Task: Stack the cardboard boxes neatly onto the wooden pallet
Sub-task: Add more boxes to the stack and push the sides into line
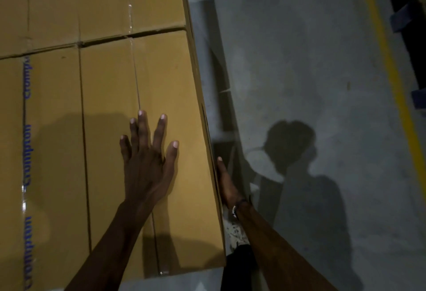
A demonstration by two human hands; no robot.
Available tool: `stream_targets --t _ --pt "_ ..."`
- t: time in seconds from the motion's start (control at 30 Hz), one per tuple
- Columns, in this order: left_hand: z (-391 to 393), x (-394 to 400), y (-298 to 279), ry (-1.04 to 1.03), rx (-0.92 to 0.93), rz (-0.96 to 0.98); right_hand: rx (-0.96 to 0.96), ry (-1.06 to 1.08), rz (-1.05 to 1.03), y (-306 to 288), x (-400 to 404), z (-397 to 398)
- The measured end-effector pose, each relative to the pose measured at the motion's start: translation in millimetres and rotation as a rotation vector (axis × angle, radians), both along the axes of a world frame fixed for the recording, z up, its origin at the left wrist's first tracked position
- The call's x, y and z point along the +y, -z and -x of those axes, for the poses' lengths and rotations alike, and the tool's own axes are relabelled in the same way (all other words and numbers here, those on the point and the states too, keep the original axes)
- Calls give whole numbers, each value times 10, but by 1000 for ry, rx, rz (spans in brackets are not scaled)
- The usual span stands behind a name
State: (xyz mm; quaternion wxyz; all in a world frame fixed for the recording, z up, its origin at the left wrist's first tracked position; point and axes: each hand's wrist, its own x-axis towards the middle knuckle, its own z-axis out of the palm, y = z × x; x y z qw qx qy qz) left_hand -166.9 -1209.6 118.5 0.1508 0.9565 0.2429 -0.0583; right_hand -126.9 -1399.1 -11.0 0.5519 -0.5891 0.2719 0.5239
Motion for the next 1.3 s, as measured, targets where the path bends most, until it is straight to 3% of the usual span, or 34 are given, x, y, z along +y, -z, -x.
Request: stream_targets --t 0.1,0.2,0.3,0.5,0.7,1.03,1.3 --pt "147 -39 0 14 8 -5 -8 13 149 1027 -215 463" --pt "335 -66 6 28 22 -15 66 77 120 1454 -428 846" --pt "553 -85 10 56 6 -41 95 121 51 542 -363 921" --pt "1081 -77 -31 111 61 -58 -63 259 -82 -275 -371 1059" --pt "1572 -8 -176 183 147 -76 -247 338 -76 -1005 -353 1232" --pt "2036 554 -149 401 104 -74 -459 734 201 -1103 37 1615" --pt "1934 920 0 536 49 -34 -572 769 404 -1077 153 1495"
